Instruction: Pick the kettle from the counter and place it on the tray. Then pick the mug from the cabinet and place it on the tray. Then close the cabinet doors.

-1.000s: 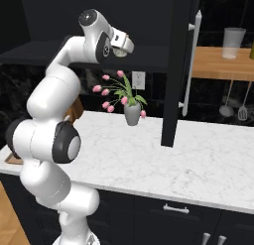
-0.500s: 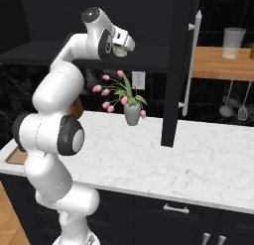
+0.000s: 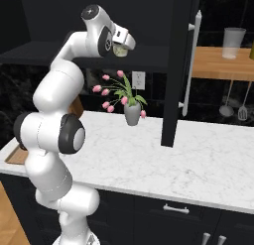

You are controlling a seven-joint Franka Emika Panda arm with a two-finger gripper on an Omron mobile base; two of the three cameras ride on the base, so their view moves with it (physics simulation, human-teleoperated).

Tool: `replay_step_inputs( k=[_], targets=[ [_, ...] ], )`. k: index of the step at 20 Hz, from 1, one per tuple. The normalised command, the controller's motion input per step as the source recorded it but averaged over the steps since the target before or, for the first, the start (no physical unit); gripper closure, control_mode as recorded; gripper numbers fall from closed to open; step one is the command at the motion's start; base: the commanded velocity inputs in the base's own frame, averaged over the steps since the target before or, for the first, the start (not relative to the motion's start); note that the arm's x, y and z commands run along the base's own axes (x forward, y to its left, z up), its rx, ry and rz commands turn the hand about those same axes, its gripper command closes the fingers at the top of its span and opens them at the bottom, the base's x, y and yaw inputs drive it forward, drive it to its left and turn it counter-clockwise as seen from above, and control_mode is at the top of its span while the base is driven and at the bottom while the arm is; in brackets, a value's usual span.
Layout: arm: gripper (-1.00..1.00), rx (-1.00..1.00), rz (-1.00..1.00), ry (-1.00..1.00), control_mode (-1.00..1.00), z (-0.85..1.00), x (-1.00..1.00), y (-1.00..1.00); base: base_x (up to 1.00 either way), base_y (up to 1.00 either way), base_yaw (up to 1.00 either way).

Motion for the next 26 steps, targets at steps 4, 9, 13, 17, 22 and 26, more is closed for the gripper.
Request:
replay_step_inputs(
  k=[4,9,13,17,22,26],
  targets=[
    [1.0,0.0,-0.05,0.0,-1.0,0.0,0.01,0.0,0.0,0.0,0.0],
    [1.0,0.0,-0.05,0.0,-1.0,0.0,0.03,0.0,0.0,0.0,0.0],
    [1.0,0.0,-0.04,0.0,-1.0,0.0,0.01,0.0,0.0,0.0,0.0],
    [1.0,0.02,0.0,0.0,-1.0,0.0,-0.22,0.0,0.0,0.0,0.0],
    [1.0,0.0,0.0,0.0,-1.0,0.0,-0.66,0.11,0.0,0.0,0.0],
    [1.0,0.0,0.0,-0.09,-1.0,0.0,-0.8,0.13,0.0,0.0,0.0]
  ],
)
